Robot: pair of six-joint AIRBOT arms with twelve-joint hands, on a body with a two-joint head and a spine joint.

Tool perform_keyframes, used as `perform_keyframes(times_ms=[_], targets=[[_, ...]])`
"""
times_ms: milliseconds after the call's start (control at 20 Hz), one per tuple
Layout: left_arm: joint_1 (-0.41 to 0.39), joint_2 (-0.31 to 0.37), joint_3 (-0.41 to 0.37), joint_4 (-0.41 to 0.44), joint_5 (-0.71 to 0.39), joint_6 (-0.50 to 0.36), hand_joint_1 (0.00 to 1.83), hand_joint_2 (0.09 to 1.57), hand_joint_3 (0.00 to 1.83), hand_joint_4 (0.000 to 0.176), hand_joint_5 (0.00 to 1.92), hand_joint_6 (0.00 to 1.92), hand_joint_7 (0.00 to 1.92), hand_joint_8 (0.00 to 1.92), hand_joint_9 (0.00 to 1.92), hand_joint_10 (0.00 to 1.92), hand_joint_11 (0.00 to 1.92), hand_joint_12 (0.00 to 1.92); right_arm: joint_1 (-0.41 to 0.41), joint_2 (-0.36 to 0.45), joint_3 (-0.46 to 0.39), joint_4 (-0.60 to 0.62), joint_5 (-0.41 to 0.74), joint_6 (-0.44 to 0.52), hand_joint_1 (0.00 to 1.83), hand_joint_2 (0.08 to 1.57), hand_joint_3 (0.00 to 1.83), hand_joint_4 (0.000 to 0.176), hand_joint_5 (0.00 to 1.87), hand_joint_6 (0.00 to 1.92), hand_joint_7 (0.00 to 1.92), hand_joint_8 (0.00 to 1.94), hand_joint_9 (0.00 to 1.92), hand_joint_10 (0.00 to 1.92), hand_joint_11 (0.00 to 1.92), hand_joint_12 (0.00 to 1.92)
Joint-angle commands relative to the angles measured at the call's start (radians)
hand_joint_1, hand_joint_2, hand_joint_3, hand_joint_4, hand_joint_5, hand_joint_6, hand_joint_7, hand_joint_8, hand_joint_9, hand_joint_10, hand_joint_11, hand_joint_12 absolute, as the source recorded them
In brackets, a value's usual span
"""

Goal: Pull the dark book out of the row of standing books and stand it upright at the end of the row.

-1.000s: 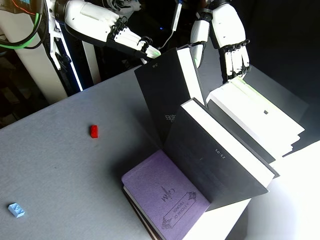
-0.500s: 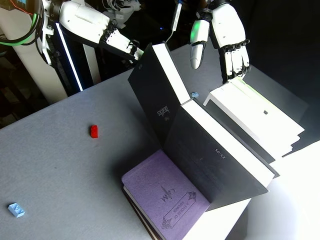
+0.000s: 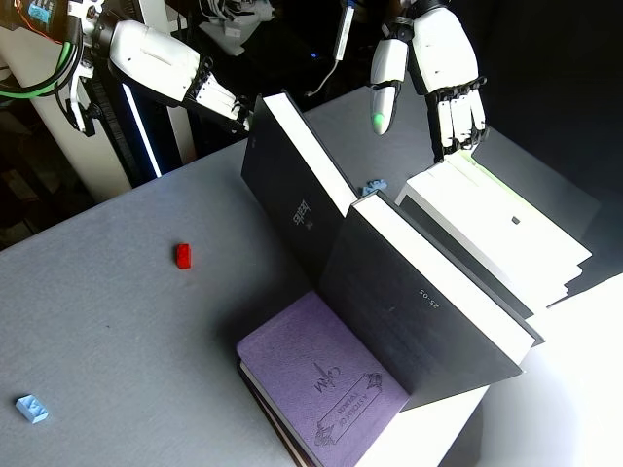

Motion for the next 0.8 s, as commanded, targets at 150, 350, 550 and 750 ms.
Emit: perform_keyframes(times_ms=[150, 350, 550, 750], targets=[[-0.009, 0.009, 0.0, 0.042, -0.044, -0.002, 0.04, 1.29, 0.0, 0.022, 0.14, 0.0, 0.11, 0.0, 0.16, 0.0, 0.0, 0.74, -0.003, 0.004, 0.015, -0.064, 0.041, 0.001, 0.0, 1.22, 0.0, 0.0, 0.68, 0.06, 0.18, 0.01, 0.0, 0.0, 0.0, 0.0], [-0.009, 0.009, -0.001, 0.042, -0.044, -0.002, 0.03, 1.29, 0.0, 0.023, 0.14, 0.0, 0.12, 0.0, 0.17, 0.0, 0.0, 0.78, -0.023, 0.004, 0.058, -0.064, 0.037, 0.01, 0.0, 1.21, 0.0, 0.0, 0.67, 0.05, 0.19, 0.01, 0.0, 0.0, 0.0, 0.0], [-0.009, 0.009, -0.001, 0.042, -0.044, -0.002, 0.02, 1.29, 0.0, 0.022, 0.14, 0.0, 0.11, 0.0, 0.16, 0.0, 0.0, 0.78, -0.023, 0.001, 0.099, -0.064, 0.035, 0.022, 0.0, 1.22, 0.0, 0.0, 0.66, 0.05, 0.2, 0.01, 0.0, 0.0, 0.0, 0.0], [-0.009, 0.009, -0.001, 0.042, -0.044, -0.002, 0.04, 1.29, 0.0, 0.021, 0.15, 0.0, 0.13, 0.0, 0.18, 0.0, 0.0, 0.81, -0.026, -0.005, 0.145, -0.064, 0.03, 0.036, 0.0, 1.22, 0.0, 0.0, 0.67, 0.05, 0.19, 0.0, 0.0, 0.0, 0.0, 0.0]])
